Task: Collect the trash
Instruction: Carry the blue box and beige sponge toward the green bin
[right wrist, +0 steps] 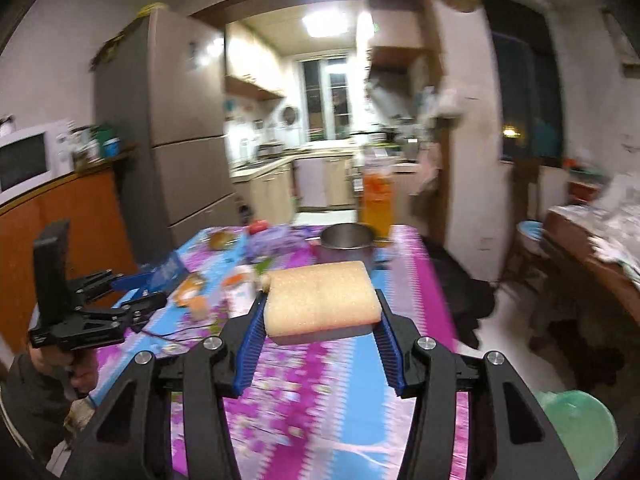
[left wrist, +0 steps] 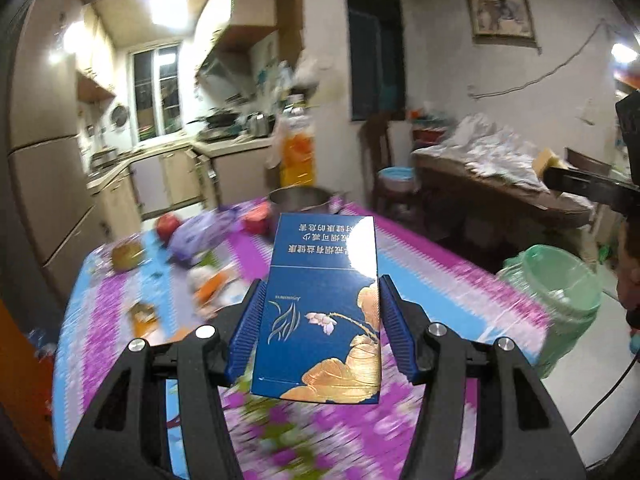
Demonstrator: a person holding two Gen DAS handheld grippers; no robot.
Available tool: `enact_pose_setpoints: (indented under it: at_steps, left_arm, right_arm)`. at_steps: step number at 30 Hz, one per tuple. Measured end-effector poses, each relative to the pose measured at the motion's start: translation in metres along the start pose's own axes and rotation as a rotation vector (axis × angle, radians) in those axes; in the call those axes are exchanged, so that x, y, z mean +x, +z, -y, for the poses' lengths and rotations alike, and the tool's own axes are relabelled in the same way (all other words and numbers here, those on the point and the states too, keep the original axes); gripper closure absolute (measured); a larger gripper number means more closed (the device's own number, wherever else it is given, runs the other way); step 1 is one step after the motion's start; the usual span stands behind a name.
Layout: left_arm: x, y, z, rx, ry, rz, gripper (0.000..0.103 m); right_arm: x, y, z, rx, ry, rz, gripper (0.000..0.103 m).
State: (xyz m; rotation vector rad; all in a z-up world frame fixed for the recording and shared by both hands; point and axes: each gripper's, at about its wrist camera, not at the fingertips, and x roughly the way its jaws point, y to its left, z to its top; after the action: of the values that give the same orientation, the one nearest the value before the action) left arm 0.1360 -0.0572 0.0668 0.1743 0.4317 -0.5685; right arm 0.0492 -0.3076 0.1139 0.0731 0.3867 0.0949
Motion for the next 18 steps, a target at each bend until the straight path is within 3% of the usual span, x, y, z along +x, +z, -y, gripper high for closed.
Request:
enact_pose_setpoints:
  at_steps: [7, 18]
  left_arm:
    - [0.031, 0.028, 0.076, 0.056, -0.137, 0.039, 0.049]
    - [0.086, 0.053, 0.190, 0.086, -0.312, 0.015, 0.049]
  right_arm:
    - [-0.052, -0.014, 0.079, 0.073, -0.186, -0.002, 0.051]
    - [-0.103, -0.052, 0.178, 0.187, -0.456, -0.060, 0.051]
